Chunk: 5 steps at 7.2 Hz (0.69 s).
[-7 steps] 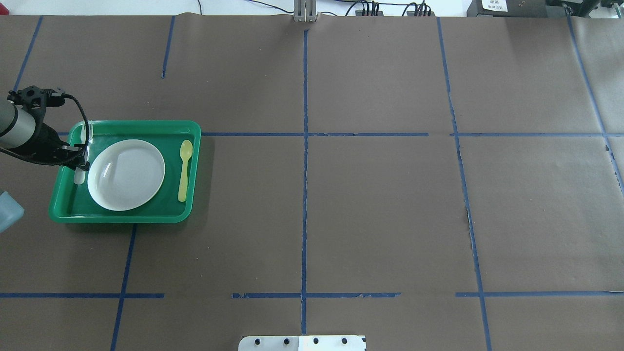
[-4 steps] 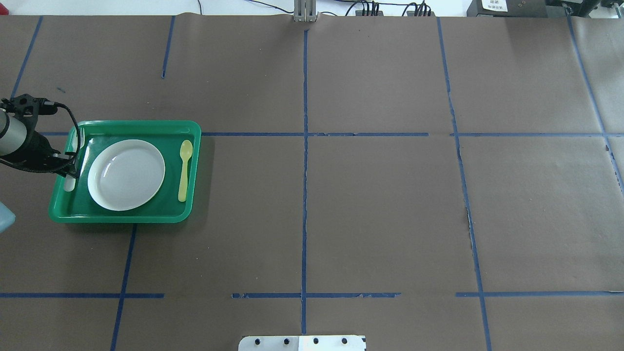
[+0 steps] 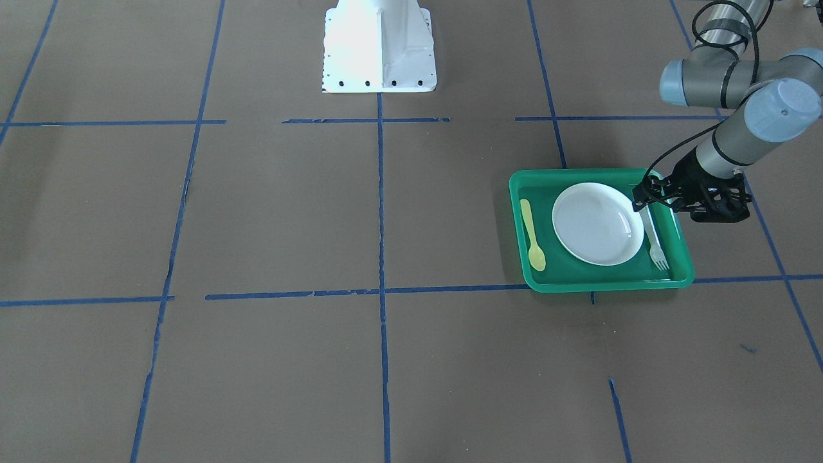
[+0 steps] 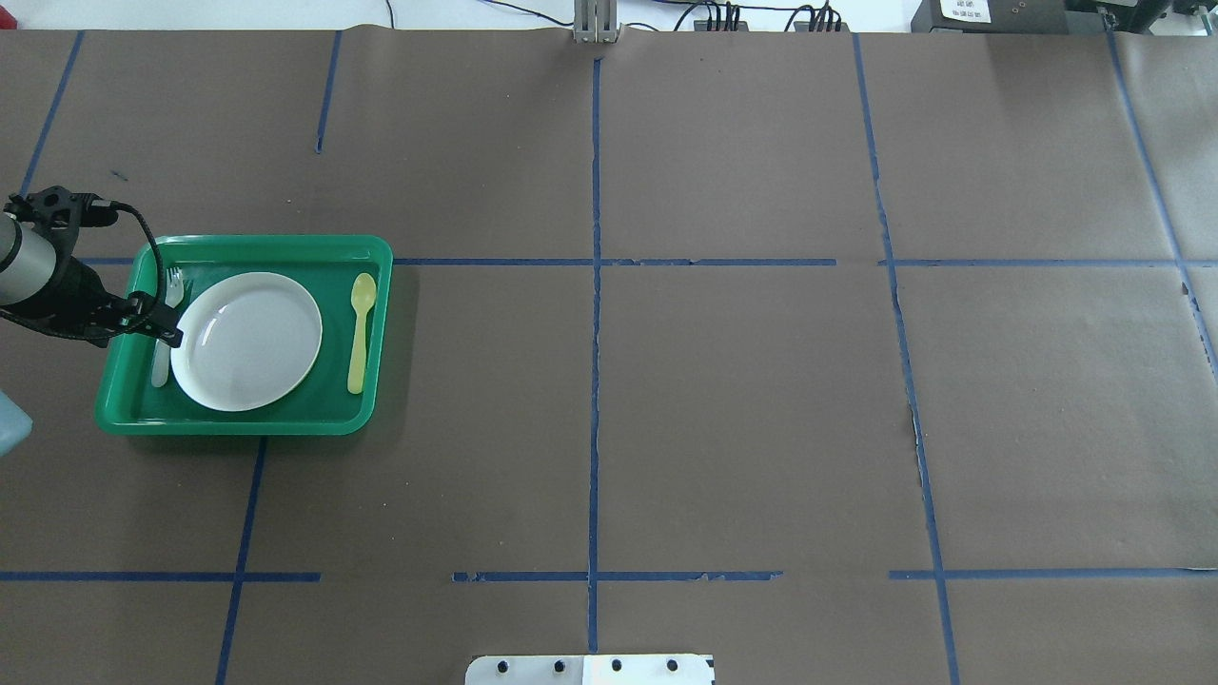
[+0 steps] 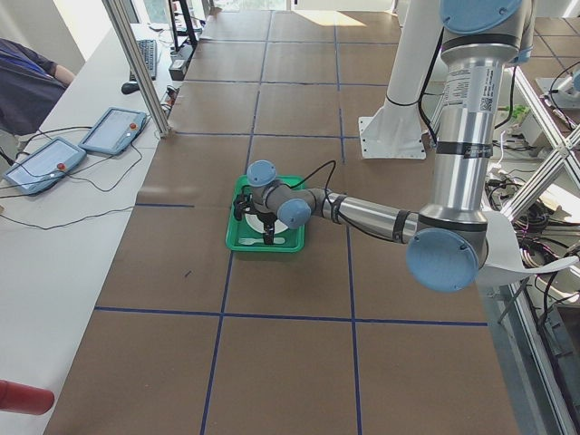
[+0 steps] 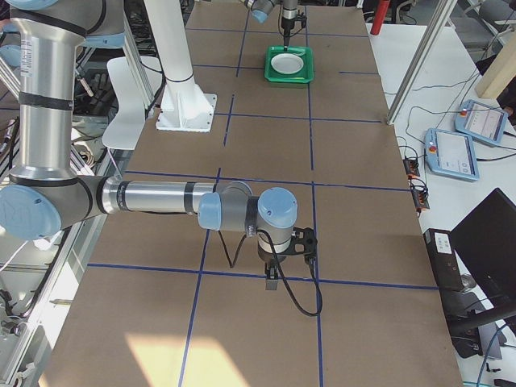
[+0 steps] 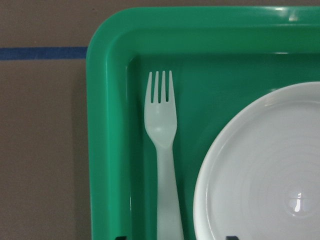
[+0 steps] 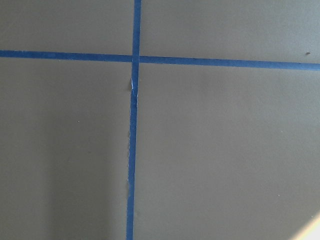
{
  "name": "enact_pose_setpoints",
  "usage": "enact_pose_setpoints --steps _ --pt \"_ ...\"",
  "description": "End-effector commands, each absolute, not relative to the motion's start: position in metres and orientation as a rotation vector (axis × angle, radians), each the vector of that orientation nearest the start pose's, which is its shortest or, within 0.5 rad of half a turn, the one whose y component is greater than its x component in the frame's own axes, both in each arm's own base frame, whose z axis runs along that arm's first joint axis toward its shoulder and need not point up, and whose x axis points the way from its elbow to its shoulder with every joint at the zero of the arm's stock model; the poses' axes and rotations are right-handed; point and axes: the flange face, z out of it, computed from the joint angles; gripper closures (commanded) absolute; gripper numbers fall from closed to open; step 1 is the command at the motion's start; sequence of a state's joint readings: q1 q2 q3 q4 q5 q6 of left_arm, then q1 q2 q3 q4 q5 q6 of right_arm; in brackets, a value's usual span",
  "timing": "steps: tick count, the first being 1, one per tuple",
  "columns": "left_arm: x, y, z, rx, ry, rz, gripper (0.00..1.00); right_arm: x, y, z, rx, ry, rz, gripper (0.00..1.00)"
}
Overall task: Place fork
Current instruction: 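Open the left gripper and withdraw it from the tray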
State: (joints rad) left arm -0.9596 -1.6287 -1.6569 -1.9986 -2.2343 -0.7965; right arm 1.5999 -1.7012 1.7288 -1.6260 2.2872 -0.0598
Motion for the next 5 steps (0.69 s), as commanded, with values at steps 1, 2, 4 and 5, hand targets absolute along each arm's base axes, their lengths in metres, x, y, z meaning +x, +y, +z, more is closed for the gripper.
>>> enact_pose_setpoints --steps 1,2,4,5 --pt "0.208 -0.497 0.545 0.034 0.839 -0.037 0.0 0.081 -0.432 0.651 0.005 -0.717 -0.019 0.0" --pt "0.182 -0.496 0.56 0.058 0.823 0.015 0.0 0.081 -0.432 0.651 0.005 -0.717 -0.019 0.0" --pt "0.102 -0.5 0.582 0.057 0.805 0.098 0.0 0.081 -0.432 0.651 0.005 -0.717 -0.019 0.0" --pt "0.064 -0.498 0.589 0.052 0.776 0.132 0.0 0.081 -0.432 0.651 0.005 -0.717 -0.019 0.0"
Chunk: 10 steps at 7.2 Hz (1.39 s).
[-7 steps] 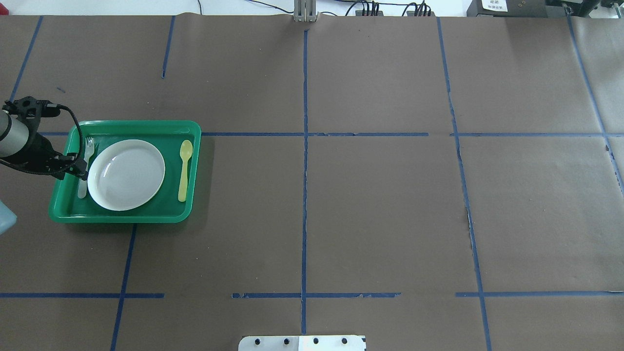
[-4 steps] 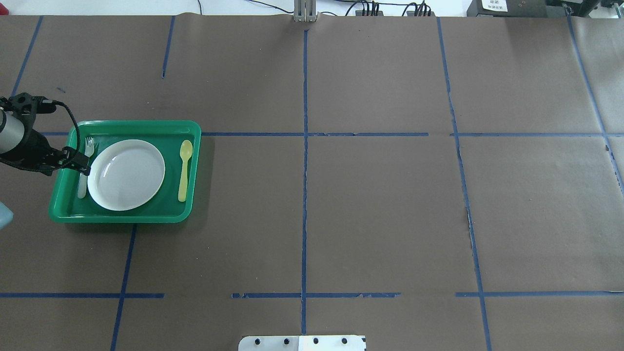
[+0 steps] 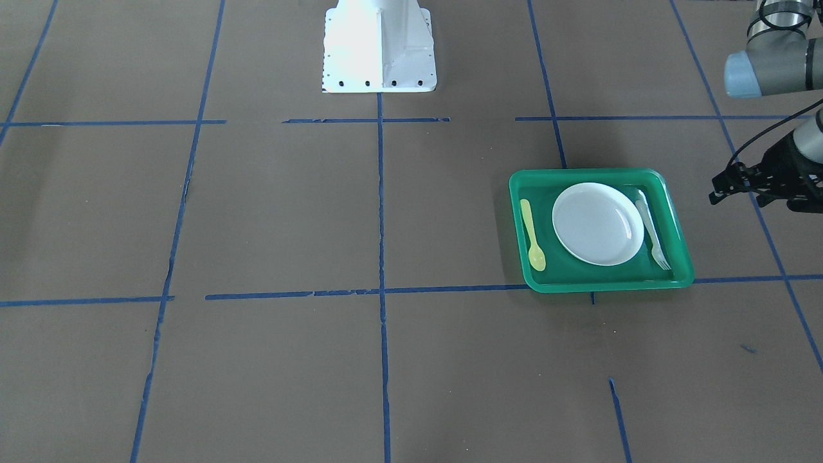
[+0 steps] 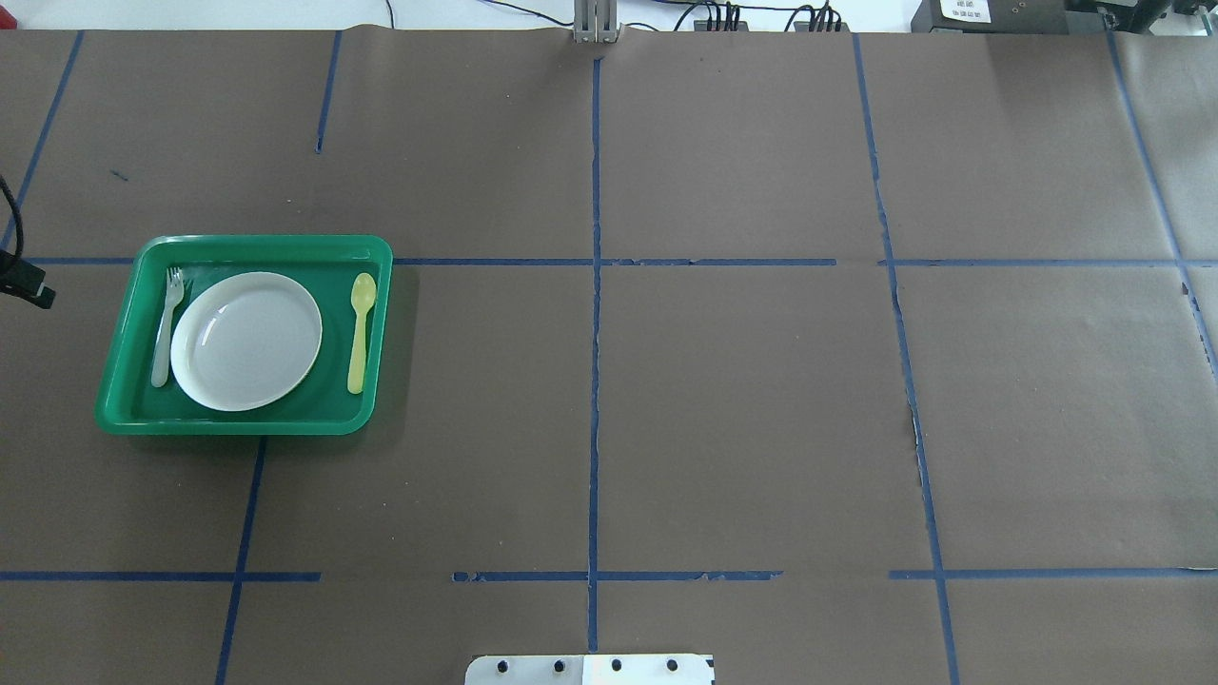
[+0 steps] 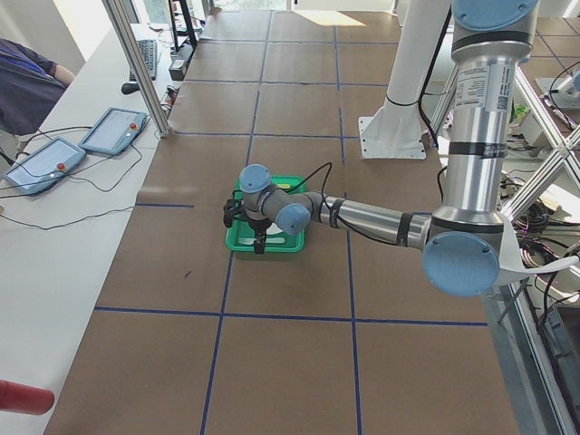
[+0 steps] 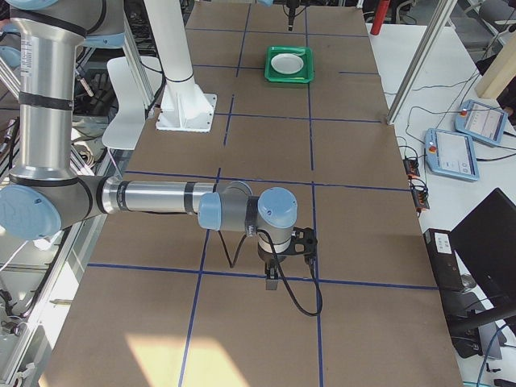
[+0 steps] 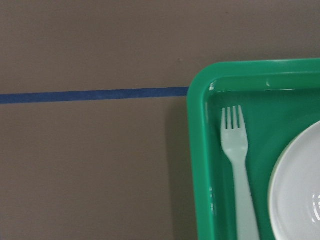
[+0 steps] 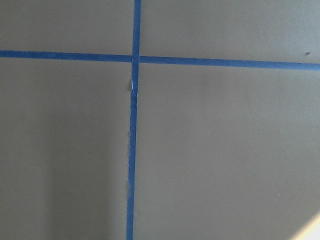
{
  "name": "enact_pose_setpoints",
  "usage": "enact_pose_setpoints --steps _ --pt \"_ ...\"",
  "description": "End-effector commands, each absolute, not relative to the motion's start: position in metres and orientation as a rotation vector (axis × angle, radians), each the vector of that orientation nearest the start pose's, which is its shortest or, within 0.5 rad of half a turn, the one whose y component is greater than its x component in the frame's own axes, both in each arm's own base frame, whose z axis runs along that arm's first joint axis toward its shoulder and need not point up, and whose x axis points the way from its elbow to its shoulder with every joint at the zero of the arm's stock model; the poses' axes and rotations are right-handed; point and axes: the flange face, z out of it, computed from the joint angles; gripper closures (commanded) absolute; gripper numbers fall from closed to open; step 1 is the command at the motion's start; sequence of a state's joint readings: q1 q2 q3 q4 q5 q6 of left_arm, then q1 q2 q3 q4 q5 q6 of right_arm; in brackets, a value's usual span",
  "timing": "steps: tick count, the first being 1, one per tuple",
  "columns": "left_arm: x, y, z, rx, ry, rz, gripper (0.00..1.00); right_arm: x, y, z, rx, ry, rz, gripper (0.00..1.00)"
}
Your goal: Place fork
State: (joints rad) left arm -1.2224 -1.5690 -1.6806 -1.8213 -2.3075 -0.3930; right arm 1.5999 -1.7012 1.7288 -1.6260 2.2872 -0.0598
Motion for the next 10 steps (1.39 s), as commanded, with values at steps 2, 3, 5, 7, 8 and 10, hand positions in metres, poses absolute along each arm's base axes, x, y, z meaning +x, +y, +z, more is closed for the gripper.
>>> enact_pose_setpoints --steps 2,3,5,7,8,10 --pt "-0.013 -0.495 0.596 0.049 0.745 0.136 0.0 0.081 -0.432 0.651 0.005 -0.717 -0.019 0.0" --pt "-0.044 -0.481 0.616 0.074 0.741 0.173 0.0 0.081 -0.432 0.651 0.005 -0.717 -0.019 0.0" --pt "-0.076 -0.455 0.639 0.068 0.748 0.13 0.0 0.081 -0.432 0.651 0.005 -0.717 -0.019 0.0" --pt "-0.079 -0.449 0.645 0.064 0.74 0.122 0.0 0.081 -0.432 0.651 0.005 -0.717 -0.019 0.0" --pt "-0.08 -0.45 0.64 0.075 0.739 0.125 0.0 0.081 -0.432 0.651 0.005 -0.717 -0.019 0.0" --pt "-0.08 -0.457 0.632 0.091 0.744 0.128 0.0 0.081 -0.432 0.651 0.005 -0.717 -0.019 0.0"
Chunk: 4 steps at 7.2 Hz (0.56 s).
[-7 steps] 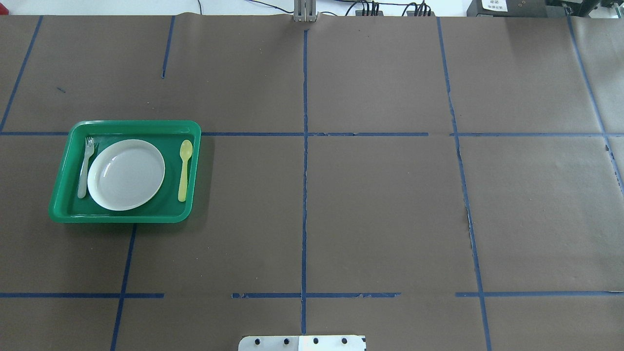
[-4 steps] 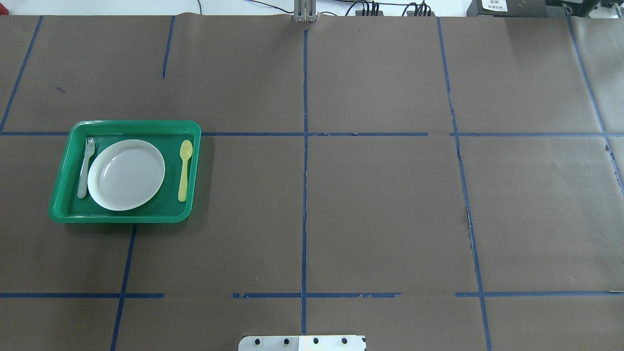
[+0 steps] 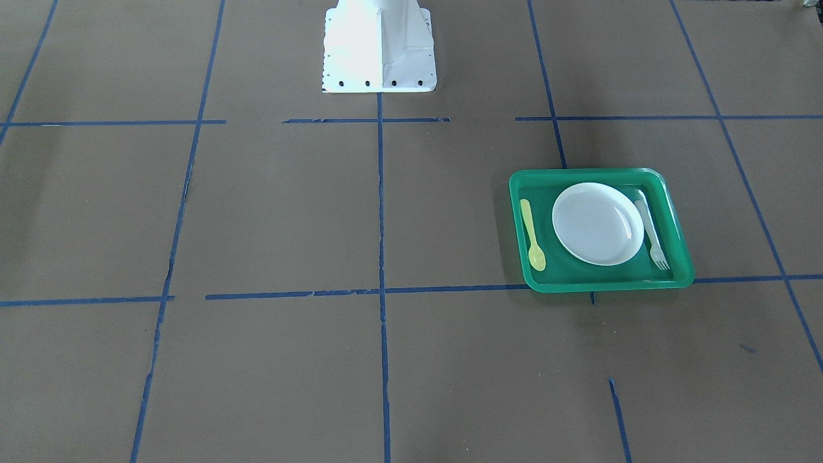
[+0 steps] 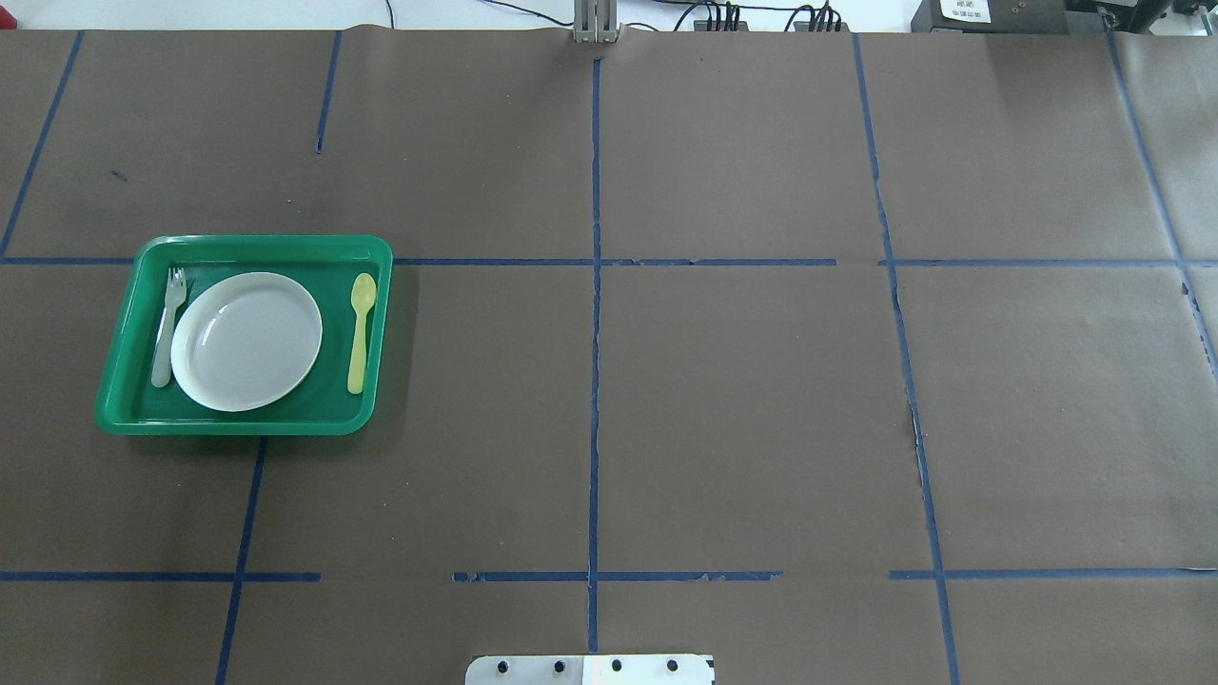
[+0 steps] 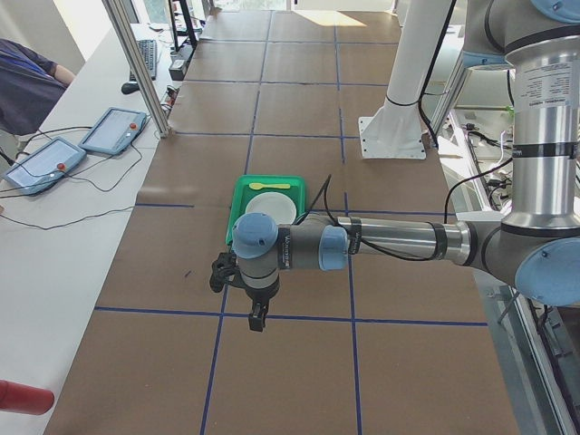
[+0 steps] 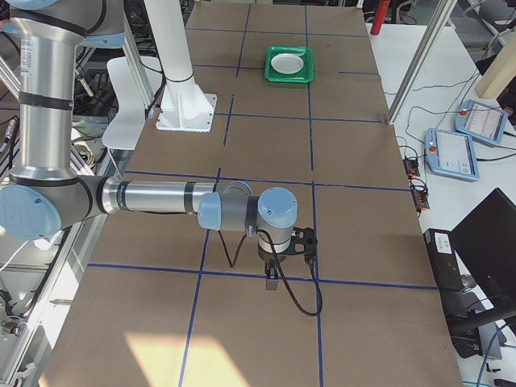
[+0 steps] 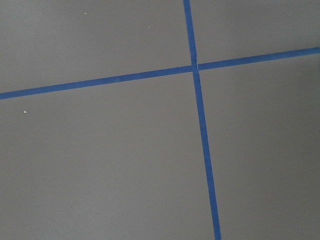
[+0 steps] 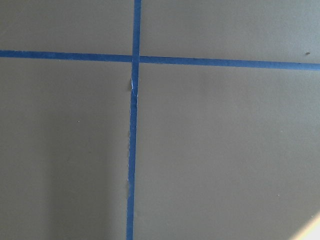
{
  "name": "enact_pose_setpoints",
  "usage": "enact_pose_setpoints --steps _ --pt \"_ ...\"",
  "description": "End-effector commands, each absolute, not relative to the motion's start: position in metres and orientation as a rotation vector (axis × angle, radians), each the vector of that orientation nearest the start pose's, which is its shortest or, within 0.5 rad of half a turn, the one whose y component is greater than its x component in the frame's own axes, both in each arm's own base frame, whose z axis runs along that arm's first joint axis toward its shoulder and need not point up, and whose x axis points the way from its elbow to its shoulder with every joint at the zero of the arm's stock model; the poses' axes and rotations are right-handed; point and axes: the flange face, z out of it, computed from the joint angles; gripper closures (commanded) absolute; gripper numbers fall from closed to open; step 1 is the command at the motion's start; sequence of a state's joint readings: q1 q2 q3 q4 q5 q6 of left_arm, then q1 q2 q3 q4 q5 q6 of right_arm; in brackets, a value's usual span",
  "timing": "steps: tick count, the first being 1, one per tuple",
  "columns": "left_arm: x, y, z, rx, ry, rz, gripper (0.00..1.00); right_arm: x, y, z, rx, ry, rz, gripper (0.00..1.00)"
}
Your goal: Place fork
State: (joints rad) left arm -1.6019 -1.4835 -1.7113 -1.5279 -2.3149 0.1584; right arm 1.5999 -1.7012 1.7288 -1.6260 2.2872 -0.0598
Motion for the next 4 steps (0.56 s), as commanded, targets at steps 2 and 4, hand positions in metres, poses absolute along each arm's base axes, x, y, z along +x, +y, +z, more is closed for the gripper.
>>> enact_pose_setpoints --steps 2,4 --pt "-0.0805 -0.4571 0.6312 0.093 0.741 0.128 0.0 0.0805 -0.4322 0.6509 0.005 -0.717 -0.019 0.0" --pt "-0.0808 -0.4582 0.627 0.101 0.737 0.132 0.0 0.0805 -0.4322 0.6509 0.005 -0.717 -0.019 0.0"
